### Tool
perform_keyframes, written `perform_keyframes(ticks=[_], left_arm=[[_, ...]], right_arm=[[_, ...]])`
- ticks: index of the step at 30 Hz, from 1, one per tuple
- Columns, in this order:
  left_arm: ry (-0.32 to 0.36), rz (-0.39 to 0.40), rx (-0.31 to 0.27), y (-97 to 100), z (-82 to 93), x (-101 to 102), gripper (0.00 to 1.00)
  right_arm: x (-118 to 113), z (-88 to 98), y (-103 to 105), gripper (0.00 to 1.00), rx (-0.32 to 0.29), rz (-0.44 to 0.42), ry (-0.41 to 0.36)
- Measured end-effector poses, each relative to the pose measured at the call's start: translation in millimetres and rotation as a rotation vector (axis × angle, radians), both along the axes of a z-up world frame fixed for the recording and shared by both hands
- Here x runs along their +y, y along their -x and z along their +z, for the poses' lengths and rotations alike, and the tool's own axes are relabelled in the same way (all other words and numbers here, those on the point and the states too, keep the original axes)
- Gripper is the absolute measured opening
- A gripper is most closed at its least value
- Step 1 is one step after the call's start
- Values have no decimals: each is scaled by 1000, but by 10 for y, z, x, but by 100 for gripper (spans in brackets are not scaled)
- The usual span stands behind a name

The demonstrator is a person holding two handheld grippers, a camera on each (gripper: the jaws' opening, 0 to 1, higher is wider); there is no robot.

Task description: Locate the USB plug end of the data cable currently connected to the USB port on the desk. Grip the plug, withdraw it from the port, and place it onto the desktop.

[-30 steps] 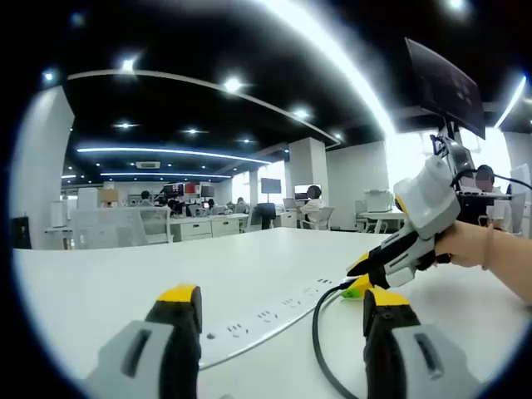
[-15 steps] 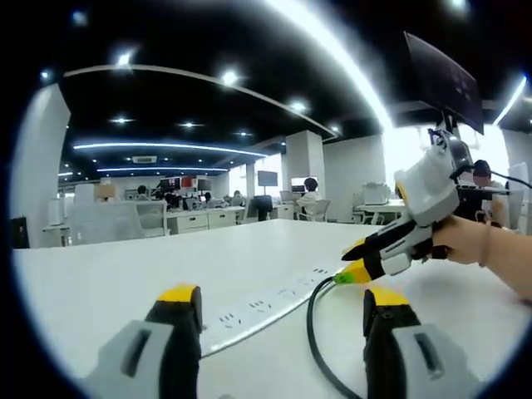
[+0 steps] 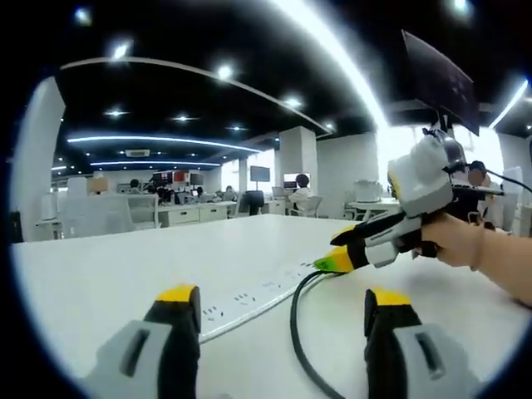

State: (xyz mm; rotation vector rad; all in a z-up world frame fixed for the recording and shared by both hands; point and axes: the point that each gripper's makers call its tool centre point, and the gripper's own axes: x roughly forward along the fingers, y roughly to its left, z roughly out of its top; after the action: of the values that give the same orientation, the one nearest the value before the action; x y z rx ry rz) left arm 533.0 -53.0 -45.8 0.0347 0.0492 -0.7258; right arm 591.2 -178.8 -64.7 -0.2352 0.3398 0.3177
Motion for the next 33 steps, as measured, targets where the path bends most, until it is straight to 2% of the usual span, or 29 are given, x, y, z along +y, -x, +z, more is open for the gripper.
perform_keyframes(ticks=[7, 11, 14, 19, 24, 33], left_arm=[[3, -16, 7, 15, -4, -28, 83], [17, -11, 11, 3, 8, -18, 83], [17, -9, 13, -6, 7, -15, 83], [18, -9, 15, -16, 9, -15, 83], [87, -14, 15, -18, 91, -6, 86], [118, -10, 29, -25, 112, 2, 86]], right_arm=[[28, 22, -31, 47, -18, -5, 13], [47, 67, -52, 51, -41, -13, -11], [62, 95, -74, 53, -57, -18, -27], [70, 158, -111, 52, -85, -33, -8], [67, 265, -142, 51, -124, -55, -49], [81, 326, -161, 53, -143, -62, -84]])
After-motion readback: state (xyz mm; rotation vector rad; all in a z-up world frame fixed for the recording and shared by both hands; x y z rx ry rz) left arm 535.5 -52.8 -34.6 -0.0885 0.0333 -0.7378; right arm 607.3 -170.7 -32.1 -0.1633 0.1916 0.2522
